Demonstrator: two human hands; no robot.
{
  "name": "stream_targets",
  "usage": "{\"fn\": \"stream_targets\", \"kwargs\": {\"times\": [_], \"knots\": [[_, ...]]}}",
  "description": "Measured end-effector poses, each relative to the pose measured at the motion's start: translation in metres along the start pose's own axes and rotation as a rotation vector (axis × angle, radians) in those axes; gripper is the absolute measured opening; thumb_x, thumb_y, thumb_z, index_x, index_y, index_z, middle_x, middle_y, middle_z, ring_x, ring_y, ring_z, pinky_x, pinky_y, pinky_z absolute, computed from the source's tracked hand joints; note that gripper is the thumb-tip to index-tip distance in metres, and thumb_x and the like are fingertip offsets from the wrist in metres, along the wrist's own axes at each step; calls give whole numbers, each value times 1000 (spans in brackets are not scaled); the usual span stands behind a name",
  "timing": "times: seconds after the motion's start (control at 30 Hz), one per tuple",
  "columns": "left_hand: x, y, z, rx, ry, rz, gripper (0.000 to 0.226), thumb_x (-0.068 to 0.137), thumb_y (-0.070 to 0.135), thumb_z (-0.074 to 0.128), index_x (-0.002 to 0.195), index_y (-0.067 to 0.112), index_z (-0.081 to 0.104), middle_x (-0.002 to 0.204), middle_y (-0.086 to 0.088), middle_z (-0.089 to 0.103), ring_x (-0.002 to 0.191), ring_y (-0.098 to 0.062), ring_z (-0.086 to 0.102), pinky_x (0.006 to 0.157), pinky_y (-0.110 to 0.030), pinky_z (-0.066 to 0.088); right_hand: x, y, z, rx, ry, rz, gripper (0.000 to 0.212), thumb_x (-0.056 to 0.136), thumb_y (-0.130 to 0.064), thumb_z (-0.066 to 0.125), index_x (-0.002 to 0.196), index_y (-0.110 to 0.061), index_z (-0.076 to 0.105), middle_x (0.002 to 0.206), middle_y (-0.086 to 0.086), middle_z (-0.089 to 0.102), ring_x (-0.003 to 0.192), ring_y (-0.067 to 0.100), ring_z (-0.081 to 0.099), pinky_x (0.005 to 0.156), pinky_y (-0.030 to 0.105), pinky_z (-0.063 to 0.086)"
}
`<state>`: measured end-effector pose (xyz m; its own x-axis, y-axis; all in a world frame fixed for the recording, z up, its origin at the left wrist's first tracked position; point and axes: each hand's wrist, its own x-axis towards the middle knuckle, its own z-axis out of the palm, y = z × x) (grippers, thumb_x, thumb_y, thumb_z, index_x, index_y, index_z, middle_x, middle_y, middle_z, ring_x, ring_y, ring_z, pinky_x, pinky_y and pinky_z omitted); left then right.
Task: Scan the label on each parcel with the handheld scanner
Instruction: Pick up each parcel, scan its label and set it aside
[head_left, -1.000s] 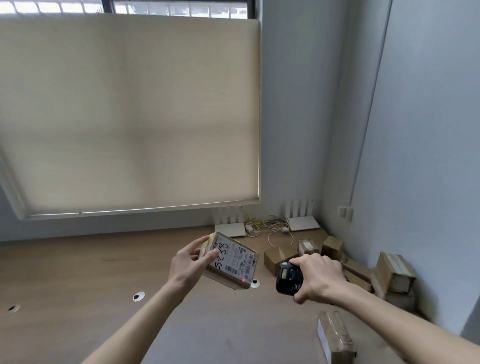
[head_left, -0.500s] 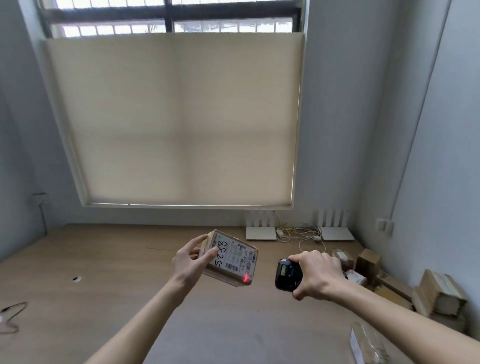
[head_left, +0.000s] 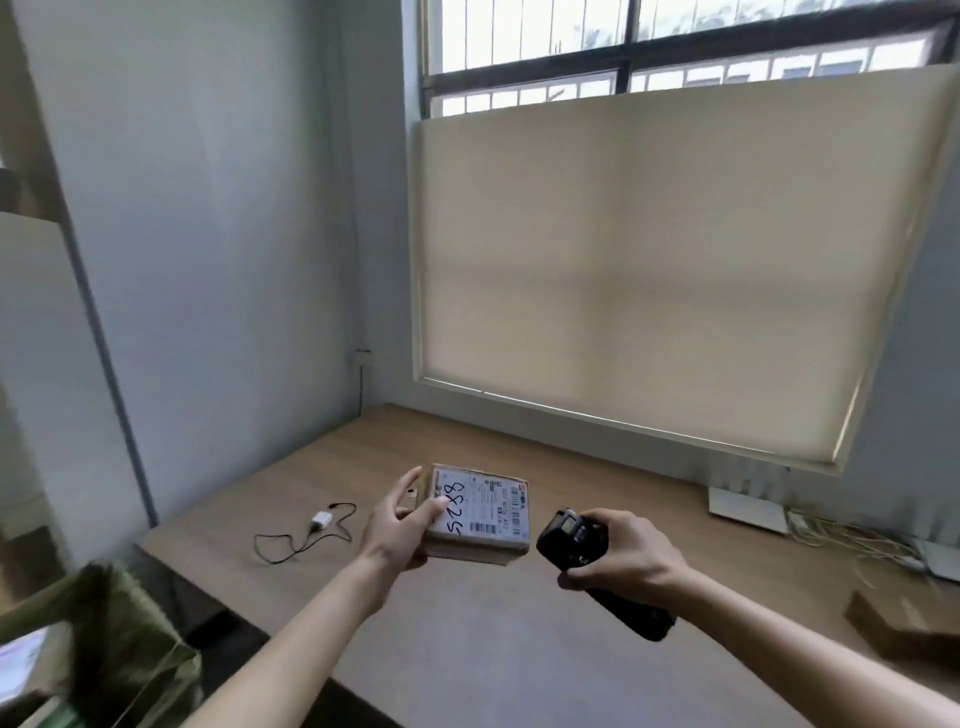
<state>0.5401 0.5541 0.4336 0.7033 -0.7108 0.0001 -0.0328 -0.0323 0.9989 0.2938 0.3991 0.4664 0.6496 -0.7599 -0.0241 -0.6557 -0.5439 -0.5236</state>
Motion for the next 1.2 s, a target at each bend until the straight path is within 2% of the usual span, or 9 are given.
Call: {"fn": "stream_targets", "kwargs": {"times": [0.17,0.3,0.47,0.57,0.63,0.77,0.93,1.1,1.2], "knots": [[-40,-11,-166,-120,216,-73,40,84,34,76,117,51,58,105,-11,76,99,-33,71,80,-58,60,10,-156,107,405,-146,-180,44,53,-47,90,92,-31,76,77,-13,75,70,3,69,69,22,56],[-90,-24,-281,-127,386,-114,51,77,28,84,118,39,54,103,-12,74,82,-24,73,57,-36,60,1,-276,179,542,-294,-333,46,56,-42,93,98,-28,79,84,-9,79,73,4,72,68,18,55],[-153,-49,-406,-88,576,-168,53,78,27,85,118,24,51,103,-10,67,81,-21,67,54,-29,57,-10,-399,267,580,-445,-446,45,63,-27,96,104,-27,79,88,-6,80,83,13,77,73,24,60],[-184,-67,-469,-85,677,-212,49,82,37,79,114,11,51,98,-19,68,87,-32,69,75,-51,62,-17,-462,320,577,-554,-513,52,65,-26,98,113,-24,78,96,-5,80,87,16,77,76,25,59],[-199,-80,-506,-108,711,-237,50,83,38,79,114,9,52,105,-28,69,87,-38,72,73,-53,62,-20,-499,353,581,-616,-548,54,66,-24,98,115,-26,75,98,-7,80,85,11,77,73,21,60],[-204,-111,-564,-95,788,-272,40,82,49,75,115,30,64,102,-12,73,85,-26,74,63,-39,63,-15,-553,426,586,-691,-570,47,67,-25,98,108,-29,76,98,-2,81,89,18,78,86,41,65],[-161,-167,-631,-85,846,-339,25,90,54,65,111,41,68,111,-7,70,101,-30,70,87,-50,60,12,-594,531,535,-738,-515,36,62,-37,97,90,-37,76,87,-12,80,78,3,75,79,27,63],[-113,-232,-670,-139,833,-468,25,91,53,63,111,39,64,100,-10,74,80,-25,76,62,-35,61,50,-604,620,495,-783,-382,43,54,-47,94,90,-38,74,79,-23,77,70,-3,73,62,16,55],[-91,-275,-684,-149,812,-524,23,90,59,62,109,47,60,115,10,62,103,-24,65,72,-42,63,68,-599,661,459,-789,-313,49,49,-52,93,91,-34,77,79,-19,77,70,0,73,60,18,54]]}}
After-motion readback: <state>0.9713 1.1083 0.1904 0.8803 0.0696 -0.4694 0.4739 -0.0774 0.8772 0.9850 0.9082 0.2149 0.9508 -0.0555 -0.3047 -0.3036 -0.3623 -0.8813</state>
